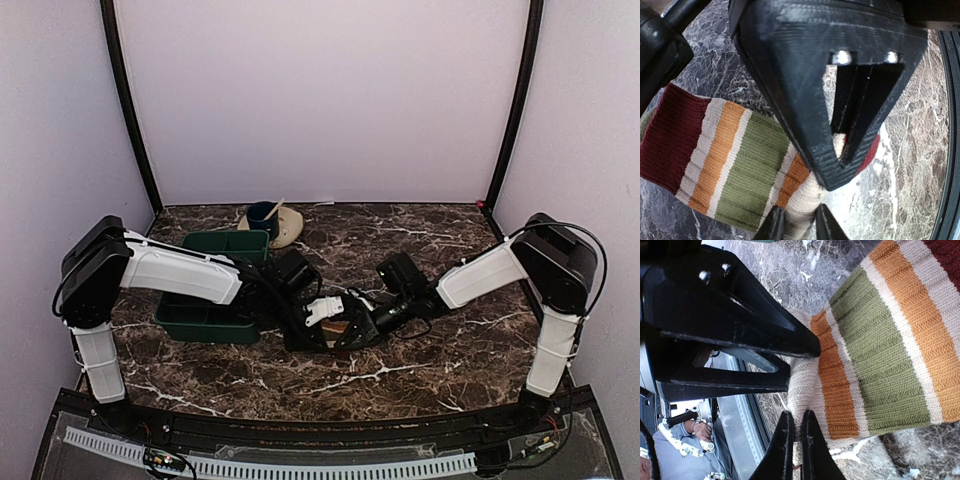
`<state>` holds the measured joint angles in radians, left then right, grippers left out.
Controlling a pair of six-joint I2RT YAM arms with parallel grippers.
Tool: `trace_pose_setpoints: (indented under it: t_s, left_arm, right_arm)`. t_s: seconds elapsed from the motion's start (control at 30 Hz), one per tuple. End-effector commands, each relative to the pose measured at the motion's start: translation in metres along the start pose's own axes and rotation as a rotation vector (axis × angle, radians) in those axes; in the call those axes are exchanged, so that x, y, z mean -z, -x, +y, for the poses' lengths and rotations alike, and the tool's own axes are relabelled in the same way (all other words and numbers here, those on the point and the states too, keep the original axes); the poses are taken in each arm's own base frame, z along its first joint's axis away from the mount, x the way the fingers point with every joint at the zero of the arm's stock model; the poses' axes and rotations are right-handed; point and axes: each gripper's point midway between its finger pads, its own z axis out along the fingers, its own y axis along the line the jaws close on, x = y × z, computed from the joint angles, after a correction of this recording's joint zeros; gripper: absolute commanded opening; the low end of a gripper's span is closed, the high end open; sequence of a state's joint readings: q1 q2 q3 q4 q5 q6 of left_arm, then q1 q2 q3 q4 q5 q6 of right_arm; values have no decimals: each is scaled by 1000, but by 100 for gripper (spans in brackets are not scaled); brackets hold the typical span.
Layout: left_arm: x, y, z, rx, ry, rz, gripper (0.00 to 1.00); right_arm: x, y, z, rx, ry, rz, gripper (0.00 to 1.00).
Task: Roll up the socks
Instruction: Roll the sock at the center of the board.
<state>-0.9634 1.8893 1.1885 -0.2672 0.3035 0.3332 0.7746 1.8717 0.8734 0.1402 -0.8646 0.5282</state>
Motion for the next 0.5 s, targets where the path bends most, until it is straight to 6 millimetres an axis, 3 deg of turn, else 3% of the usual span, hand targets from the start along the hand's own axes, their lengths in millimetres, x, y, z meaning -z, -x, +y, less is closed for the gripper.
trace_pose_setpoints:
  t_s: [0.0, 0.2, 0.47]
  left_arm:
    - [-5, -6, -3, -14, -10, 21, 21]
    - [-9, -8, -6, -13, -34, 32, 0]
    - [-7, -8, -11, -10, -70, 50, 0]
  right_arm:
    - [0, 7, 1, 18, 15, -1, 0]
    - [0, 7, 0, 15, 13, 4, 0]
    - [0, 7, -7, 6, -24, 8, 0]
